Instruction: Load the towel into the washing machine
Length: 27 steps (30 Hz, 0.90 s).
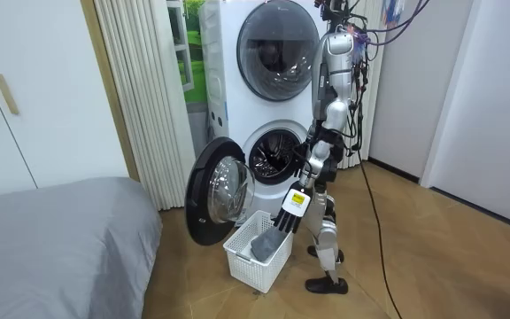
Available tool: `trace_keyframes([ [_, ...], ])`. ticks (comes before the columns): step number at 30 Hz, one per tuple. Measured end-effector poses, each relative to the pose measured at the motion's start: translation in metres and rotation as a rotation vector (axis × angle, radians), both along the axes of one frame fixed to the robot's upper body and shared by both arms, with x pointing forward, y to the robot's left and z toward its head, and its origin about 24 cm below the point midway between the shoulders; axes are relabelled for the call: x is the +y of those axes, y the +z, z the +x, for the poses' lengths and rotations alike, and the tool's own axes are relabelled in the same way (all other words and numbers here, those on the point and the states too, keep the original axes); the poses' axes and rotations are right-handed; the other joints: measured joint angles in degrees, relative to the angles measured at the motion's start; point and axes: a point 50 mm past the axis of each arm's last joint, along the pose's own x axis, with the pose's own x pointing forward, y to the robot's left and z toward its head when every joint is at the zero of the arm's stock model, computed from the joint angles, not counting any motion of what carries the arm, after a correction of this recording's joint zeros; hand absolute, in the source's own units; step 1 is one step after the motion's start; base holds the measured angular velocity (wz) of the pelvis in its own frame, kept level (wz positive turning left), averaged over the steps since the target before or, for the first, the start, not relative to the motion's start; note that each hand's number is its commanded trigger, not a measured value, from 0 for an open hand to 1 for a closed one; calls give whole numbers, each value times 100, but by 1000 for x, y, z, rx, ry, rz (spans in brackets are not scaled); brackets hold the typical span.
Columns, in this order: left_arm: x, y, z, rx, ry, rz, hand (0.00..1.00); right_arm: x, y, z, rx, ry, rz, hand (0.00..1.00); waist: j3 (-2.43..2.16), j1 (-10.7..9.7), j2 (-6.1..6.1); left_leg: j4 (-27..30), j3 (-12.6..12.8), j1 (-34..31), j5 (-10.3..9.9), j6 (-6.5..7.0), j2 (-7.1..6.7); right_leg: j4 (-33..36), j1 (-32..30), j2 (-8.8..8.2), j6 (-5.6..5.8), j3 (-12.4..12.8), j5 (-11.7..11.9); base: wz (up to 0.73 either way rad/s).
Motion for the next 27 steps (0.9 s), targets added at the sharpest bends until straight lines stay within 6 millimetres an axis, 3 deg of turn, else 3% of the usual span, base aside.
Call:
trace_keyframes([
  [19, 1, 1, 1, -18, -13, 10, 0, 0, 0, 2, -3, 2, 7, 0, 16, 3, -22, 4, -19, -81, 0, 0, 8, 3, -70, -9, 0, -38, 0, 0],
  [22, 0, 3, 11, -47, -46, 30, 0, 0, 1, 9, -9, 19, 4, 0, 5, 1, -11, 86, -28, -311, 2, 3, 6, 28, -267, -23, -5, -54, 3, 0],
  [27, -3, 8, 38, -90, -203, 87, 0, 1, 3, 28, -22, 93, -12, 0, 40, -30, -9, 345, -24, -849, 7, 12, 5, 176, -757, -60, -18, -121, 15, 5],
])
